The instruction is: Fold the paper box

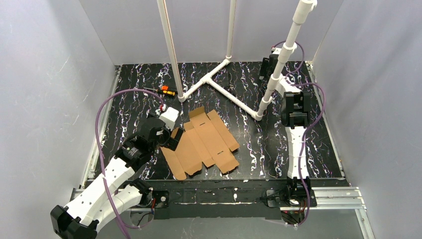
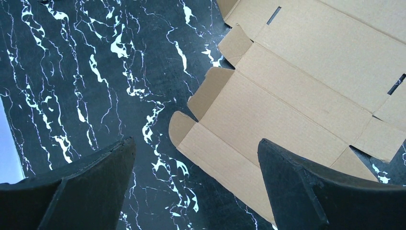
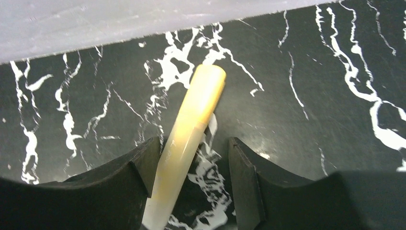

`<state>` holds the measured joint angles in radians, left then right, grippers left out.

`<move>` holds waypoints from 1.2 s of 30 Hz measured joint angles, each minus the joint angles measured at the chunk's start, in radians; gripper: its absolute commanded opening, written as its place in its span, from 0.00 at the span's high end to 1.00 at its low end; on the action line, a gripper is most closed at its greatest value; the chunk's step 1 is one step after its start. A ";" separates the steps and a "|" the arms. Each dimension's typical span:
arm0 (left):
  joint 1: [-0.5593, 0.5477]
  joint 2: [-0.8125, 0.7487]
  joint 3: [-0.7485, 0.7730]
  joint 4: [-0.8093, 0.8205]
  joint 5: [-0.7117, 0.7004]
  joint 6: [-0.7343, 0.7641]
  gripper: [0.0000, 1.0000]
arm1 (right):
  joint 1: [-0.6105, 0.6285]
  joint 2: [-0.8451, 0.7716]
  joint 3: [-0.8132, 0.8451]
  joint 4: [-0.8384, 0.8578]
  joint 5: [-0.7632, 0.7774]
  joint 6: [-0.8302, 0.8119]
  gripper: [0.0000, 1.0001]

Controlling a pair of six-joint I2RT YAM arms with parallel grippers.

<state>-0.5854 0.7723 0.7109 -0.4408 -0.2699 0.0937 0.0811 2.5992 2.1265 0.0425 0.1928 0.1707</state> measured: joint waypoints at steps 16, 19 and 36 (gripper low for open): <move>0.000 -0.090 0.000 0.000 0.008 -0.005 0.02 | -0.115 -0.241 -0.391 0.061 -0.216 -0.184 0.26; 0.000 -0.098 0.000 0.000 0.008 -0.008 0.02 | -0.139 -0.238 -0.366 0.018 -0.298 -0.254 0.24; 0.000 -0.068 -0.009 0.000 0.008 -0.007 0.02 | -0.153 0.003 0.064 -0.171 -0.532 -0.399 0.42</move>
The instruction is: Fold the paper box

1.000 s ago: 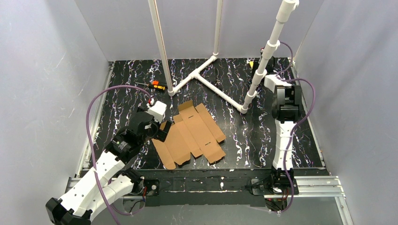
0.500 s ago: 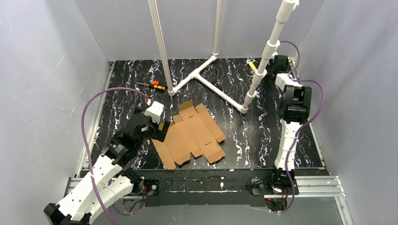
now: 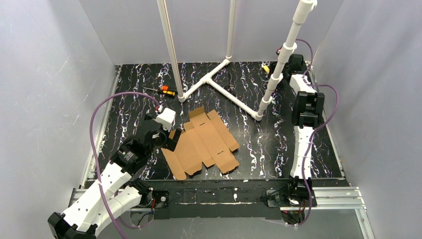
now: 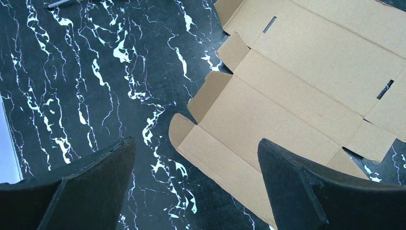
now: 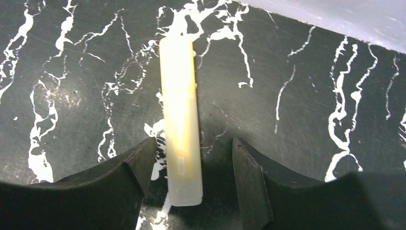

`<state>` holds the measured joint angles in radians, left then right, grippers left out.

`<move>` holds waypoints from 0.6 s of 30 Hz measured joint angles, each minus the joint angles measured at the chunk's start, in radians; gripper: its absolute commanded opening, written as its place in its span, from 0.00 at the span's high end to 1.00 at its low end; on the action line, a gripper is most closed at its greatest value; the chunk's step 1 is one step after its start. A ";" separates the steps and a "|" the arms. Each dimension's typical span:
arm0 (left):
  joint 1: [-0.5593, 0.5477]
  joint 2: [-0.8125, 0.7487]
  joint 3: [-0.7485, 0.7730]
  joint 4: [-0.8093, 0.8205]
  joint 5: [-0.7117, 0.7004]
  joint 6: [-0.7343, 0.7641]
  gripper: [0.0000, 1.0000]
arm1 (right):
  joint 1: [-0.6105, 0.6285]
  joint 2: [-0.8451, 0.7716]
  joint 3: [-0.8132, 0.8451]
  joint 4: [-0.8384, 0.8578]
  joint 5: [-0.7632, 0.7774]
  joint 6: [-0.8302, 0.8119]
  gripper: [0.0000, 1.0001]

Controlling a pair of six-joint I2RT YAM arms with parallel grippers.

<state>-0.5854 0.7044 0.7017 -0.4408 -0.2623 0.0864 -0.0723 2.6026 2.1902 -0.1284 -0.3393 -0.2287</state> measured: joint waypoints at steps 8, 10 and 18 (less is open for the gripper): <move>0.000 0.010 0.000 0.000 0.000 0.000 0.02 | 0.023 0.009 0.015 -0.006 0.001 -0.044 0.77; 0.000 0.010 0.000 0.000 0.000 0.000 0.02 | 0.023 0.009 0.012 -0.004 -0.001 -0.058 0.83; 0.000 -0.017 0.000 -0.001 0.000 -0.004 0.02 | 0.008 -0.141 -0.255 0.087 -0.005 -0.074 0.93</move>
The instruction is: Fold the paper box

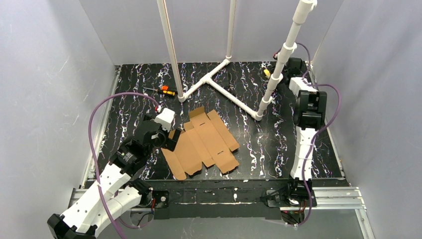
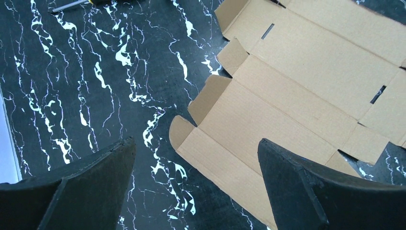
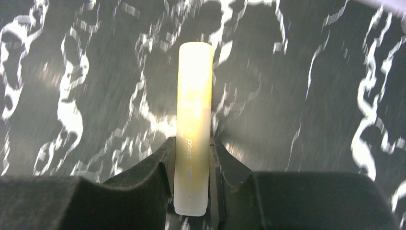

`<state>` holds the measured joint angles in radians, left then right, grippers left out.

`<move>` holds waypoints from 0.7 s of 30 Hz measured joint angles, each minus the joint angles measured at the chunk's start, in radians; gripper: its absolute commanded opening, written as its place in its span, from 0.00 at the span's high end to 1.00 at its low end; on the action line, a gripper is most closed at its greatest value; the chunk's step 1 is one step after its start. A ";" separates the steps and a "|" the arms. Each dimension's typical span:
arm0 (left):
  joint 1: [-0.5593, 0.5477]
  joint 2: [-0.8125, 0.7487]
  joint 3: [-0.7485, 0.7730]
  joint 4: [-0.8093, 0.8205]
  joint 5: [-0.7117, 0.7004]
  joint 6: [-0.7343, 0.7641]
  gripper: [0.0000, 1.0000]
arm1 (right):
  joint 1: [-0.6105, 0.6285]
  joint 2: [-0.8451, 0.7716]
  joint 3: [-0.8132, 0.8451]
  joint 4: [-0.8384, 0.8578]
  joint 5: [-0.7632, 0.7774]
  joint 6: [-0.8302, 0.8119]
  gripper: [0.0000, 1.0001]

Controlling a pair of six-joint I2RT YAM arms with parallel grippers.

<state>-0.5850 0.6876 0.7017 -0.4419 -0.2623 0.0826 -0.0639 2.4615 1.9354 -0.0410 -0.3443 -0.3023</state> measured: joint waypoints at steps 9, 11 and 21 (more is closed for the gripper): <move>0.001 -0.118 0.000 0.000 0.023 -0.059 0.02 | -0.089 -0.440 -0.537 -0.095 -0.026 -0.063 0.99; 0.001 -0.146 0.000 0.000 0.035 -0.082 0.02 | -0.114 -0.561 -0.645 -0.134 -0.029 -0.084 0.99; 0.003 -0.206 -0.002 0.000 0.070 -0.142 0.02 | -0.261 -1.007 -1.062 -0.369 -0.073 -0.387 0.99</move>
<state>-0.5819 0.4820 0.7002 -0.4419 -0.1921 -0.0589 -0.3244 1.4544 0.8730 -0.4103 -0.4175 -0.6891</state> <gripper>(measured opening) 0.983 0.357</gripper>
